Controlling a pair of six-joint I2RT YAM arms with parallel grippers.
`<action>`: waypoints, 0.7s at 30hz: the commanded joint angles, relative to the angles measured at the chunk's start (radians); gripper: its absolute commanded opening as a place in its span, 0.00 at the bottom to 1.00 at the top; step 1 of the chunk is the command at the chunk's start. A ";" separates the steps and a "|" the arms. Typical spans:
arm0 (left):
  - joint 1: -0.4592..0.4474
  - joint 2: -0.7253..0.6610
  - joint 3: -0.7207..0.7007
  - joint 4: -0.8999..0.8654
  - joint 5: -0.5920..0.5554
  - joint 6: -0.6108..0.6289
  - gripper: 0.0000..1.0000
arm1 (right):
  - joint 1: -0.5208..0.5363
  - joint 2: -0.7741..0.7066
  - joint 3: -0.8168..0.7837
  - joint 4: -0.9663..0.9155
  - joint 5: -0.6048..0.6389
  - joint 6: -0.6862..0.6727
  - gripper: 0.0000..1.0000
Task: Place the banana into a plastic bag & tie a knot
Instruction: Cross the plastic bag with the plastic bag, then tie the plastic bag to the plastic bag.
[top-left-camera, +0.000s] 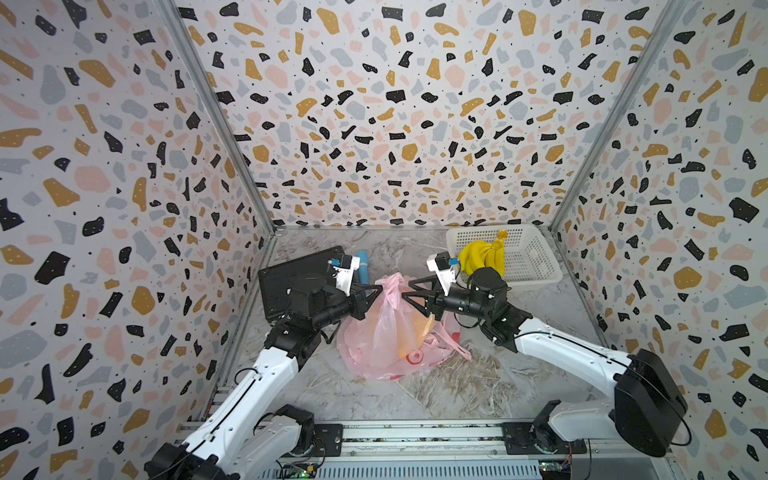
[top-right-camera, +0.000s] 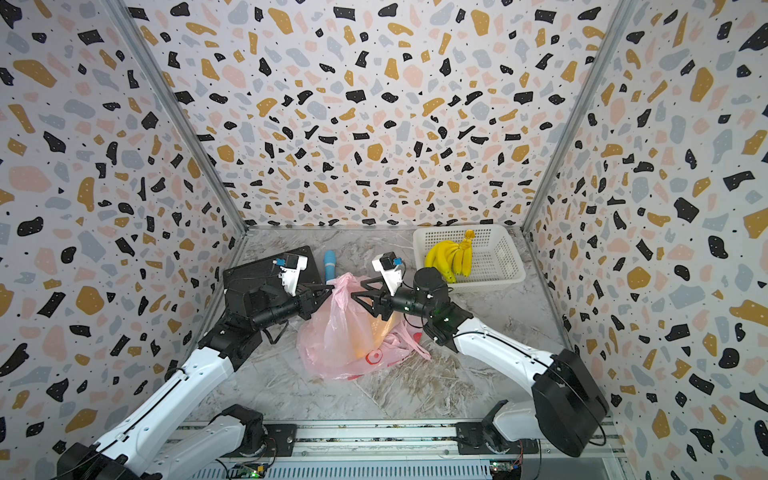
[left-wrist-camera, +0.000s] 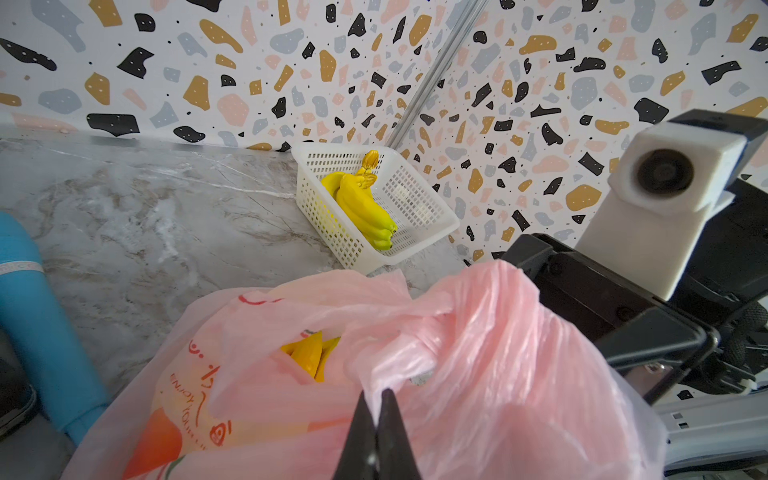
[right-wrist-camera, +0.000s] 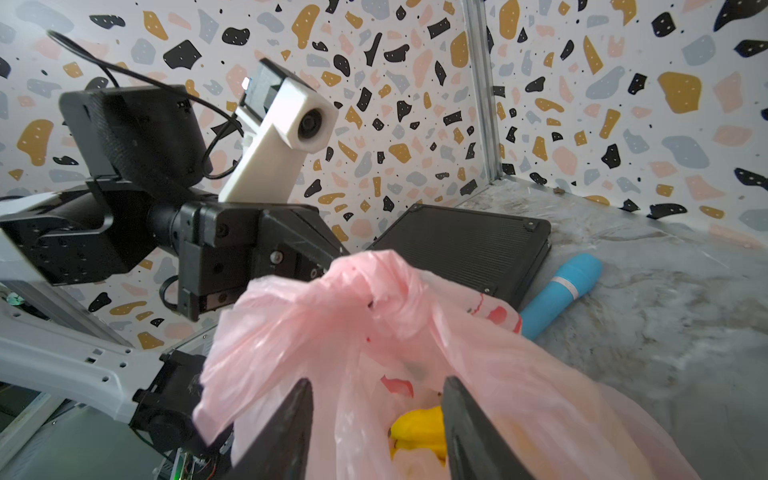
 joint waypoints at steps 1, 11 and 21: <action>0.004 -0.016 0.024 0.014 -0.004 0.016 0.00 | 0.004 -0.099 -0.026 -0.115 0.026 -0.056 0.54; 0.003 -0.031 0.024 0.013 -0.005 0.012 0.00 | 0.099 -0.168 0.034 -0.217 0.010 -0.041 0.56; 0.003 -0.046 0.010 0.025 0.001 0.002 0.00 | 0.142 -0.044 0.168 -0.318 0.086 0.007 0.64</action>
